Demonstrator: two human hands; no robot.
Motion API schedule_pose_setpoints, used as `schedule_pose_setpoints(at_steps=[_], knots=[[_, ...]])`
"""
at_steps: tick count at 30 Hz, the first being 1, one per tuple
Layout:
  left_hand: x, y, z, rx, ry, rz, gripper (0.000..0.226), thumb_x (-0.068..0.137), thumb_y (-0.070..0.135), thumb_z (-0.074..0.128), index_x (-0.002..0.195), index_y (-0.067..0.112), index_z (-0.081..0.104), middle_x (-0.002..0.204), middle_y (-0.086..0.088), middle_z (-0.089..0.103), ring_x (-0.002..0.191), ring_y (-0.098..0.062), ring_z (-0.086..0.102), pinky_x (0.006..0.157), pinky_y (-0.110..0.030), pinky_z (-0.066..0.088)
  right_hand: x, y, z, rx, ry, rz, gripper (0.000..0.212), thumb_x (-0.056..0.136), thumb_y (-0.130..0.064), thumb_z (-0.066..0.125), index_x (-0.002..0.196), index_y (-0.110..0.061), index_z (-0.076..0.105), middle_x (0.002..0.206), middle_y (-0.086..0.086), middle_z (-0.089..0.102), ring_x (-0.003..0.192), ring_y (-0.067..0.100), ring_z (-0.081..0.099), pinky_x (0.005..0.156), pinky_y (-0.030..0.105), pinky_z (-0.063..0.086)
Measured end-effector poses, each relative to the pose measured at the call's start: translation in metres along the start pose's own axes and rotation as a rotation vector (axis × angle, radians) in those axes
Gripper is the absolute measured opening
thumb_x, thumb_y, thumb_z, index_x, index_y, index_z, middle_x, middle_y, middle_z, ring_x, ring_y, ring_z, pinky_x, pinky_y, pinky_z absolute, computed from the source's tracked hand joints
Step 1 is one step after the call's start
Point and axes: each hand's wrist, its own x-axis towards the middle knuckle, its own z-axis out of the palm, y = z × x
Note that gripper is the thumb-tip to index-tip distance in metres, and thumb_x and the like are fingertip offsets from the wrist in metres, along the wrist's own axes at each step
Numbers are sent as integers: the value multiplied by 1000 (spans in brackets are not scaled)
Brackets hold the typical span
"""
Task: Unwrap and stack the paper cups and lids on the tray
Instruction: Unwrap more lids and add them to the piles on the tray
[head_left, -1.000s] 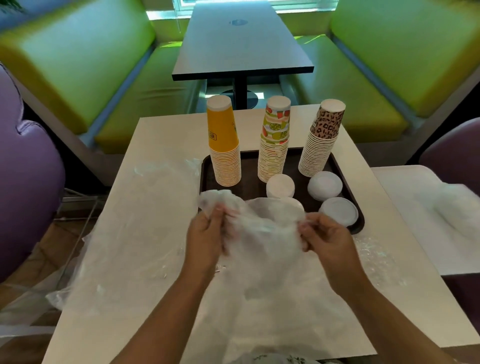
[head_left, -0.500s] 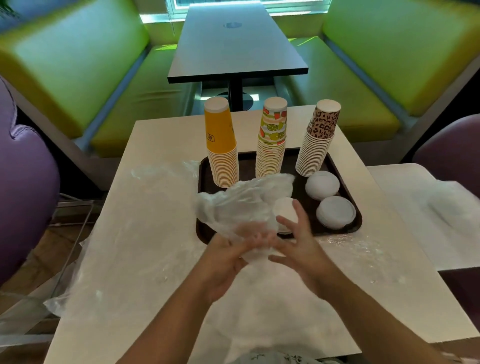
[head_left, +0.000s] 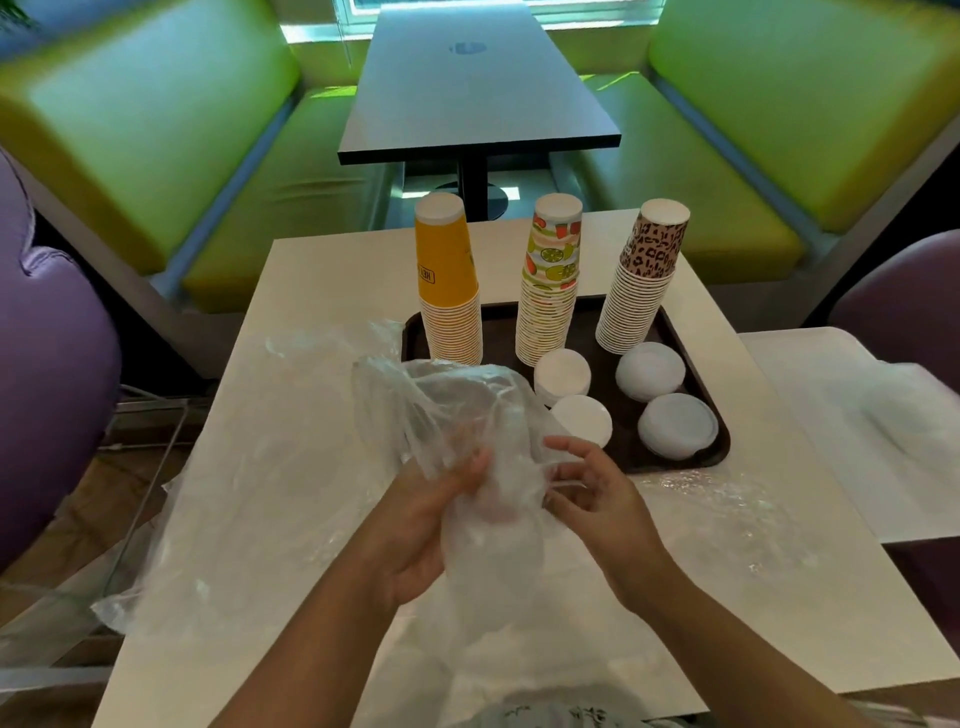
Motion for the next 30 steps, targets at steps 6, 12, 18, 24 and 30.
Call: schedule_pose_setpoints(at_steps=[6, 12, 18, 24, 30], knots=[[-2, -2, -6, 56, 148, 43, 40, 81, 10, 57, 121, 6, 59, 107, -13, 69, 78, -19, 70, 58, -34, 59, -10, -2, -19, -44, 43, 23, 33, 81, -30, 69, 113, -36, 61, 117, -1, 59, 106, 18, 60, 74, 26, 52], [-3, -23, 24, -200, 100, -164, 46, 86, 29, 55, 124, 3, 56, 88, -18, 71, 64, -20, 69, 89, -47, 49, -30, 7, 11, 162, -180, 280, 79, 77, -45, 67, 129, -66, 10, 145, -10, 35, 117, 18, 57, 73, 29, 56], [0, -27, 16, -100, 4, -204, 70, 49, 31, 92, 108, 1, 68, 91, -18, 69, 75, -26, 70, 63, -35, 59, -25, 6, 5, 272, 12, 198, 24, 91, 4, 52, 109, -8, 62, 101, 14, 70, 88, 20, 69, 69, 26, 55], [-1, 6, -23, 356, 275, 39, 27, 82, 17, 57, 107, 10, 60, 48, 6, 28, 34, -3, 23, 32, -11, 21, -31, 12, -61, 65, 269, 53, 29, 90, 7, 53, 94, -15, 72, 82, 6, 69, 65, 9, 60, 68, 20, 55], [0, -25, -66, 626, 432, 3, 8, 99, 11, 45, 102, 15, 52, 56, 0, 34, 38, -6, 28, 32, -17, 22, -62, 36, -94, -302, 389, 6, 33, 89, 4, 56, 87, -25, 71, 81, -13, 72, 71, 3, 66, 67, 6, 48]])
